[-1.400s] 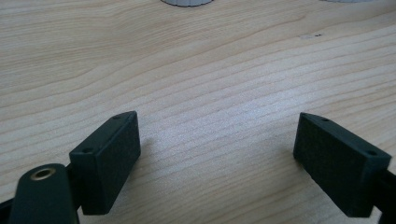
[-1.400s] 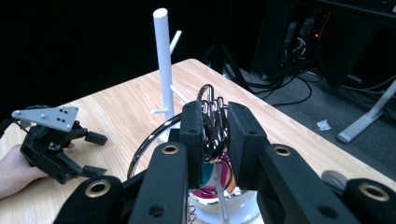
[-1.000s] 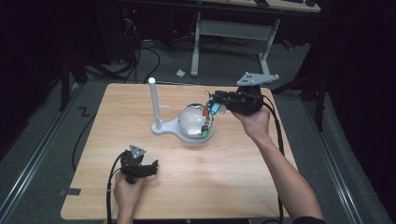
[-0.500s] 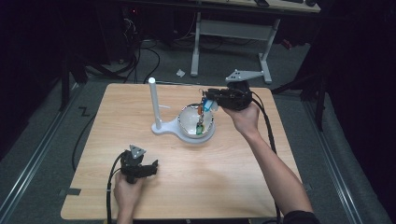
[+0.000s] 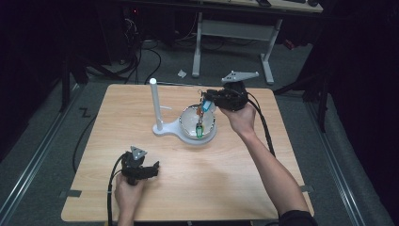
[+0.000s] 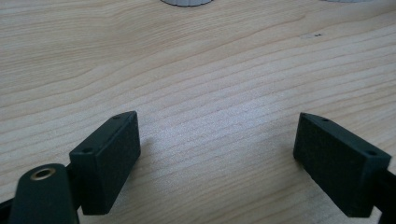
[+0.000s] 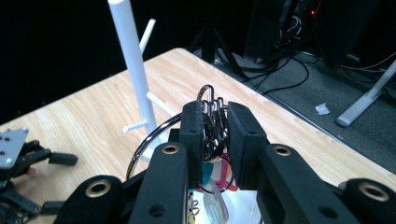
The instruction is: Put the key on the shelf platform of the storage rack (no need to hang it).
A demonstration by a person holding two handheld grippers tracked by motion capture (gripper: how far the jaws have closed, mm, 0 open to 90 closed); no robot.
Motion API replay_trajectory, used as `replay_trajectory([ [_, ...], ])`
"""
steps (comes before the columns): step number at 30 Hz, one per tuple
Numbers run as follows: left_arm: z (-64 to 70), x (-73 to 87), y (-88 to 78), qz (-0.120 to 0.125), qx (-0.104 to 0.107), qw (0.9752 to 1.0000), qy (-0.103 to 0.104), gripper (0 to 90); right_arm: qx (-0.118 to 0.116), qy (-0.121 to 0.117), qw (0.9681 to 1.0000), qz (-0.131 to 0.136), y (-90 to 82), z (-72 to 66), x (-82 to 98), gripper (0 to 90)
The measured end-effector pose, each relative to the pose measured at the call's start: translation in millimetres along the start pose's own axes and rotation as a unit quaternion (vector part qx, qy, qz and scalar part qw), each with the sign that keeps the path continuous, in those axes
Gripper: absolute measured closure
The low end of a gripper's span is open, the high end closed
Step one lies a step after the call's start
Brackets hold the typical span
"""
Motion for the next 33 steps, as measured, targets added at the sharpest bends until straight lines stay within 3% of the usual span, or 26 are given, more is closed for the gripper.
replay_trajectory([
  [19,0.2,0.1,-0.1,-0.001,0.001,1.0000,-0.001,15.1,0.016,0.014,0.9997,0.009,-3.5,11.9,-4.1,77.8],
  [33,0.3,0.2,-0.1,-0.001,0.001,1.0000,-0.002,15.1,0.009,0.004,1.0000,-0.002,2.8,5.7,-0.5,77.7],
])
Point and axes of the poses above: each handheld gripper's, and its own axes: y roughly forward along the jaws, x roughly out of its underside, z roughly to its right, the point moved 2 cm from there along y, roughly forward along the jaws, and after that the axes turned 8 degrees about x, right-handed, at the moved point
